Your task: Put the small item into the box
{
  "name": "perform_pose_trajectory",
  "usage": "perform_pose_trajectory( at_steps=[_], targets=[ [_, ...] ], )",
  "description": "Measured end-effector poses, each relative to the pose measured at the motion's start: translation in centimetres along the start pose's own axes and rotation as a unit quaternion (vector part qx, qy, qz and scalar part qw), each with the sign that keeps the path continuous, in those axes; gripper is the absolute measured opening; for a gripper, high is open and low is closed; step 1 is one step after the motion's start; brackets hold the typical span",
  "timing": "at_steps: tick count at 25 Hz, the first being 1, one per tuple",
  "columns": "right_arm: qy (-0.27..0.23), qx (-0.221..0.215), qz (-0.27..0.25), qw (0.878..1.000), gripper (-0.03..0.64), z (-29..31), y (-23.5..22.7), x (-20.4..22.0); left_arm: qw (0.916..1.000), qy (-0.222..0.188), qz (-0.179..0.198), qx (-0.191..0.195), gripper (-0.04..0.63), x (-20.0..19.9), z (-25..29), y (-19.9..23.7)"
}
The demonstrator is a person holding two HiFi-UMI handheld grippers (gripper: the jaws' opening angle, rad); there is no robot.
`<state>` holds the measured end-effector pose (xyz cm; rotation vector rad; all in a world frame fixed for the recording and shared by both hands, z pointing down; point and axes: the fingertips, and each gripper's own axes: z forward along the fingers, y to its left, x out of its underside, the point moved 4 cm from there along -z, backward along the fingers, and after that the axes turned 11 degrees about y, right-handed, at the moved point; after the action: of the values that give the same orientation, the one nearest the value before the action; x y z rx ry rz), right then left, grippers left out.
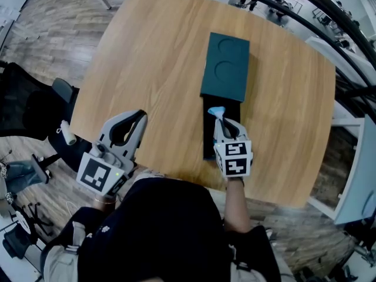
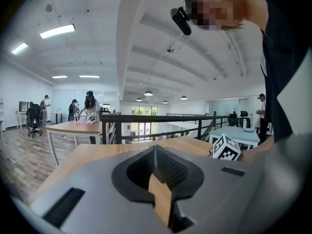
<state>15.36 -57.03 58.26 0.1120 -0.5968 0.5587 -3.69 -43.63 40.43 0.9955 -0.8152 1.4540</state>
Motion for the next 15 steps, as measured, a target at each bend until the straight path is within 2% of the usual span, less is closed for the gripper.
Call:
perform_pose_trajectory(
  at_steps=[8,15],
  targets=[
    [-0.009,-0.001,-0.005,1.000,0.034,-0.7,-0.1,-0.2,1.0000,-0.001,0.004,0.002,0.026,-0.2,-0.1,-0.3],
    [-0.073,0.006,0.003,0.997,0.032,-3.5,-0.7,-2.1,1.0000,-0.003,0.006,0.003,0.026,-0.5,0.1,-0.2]
  ],
)
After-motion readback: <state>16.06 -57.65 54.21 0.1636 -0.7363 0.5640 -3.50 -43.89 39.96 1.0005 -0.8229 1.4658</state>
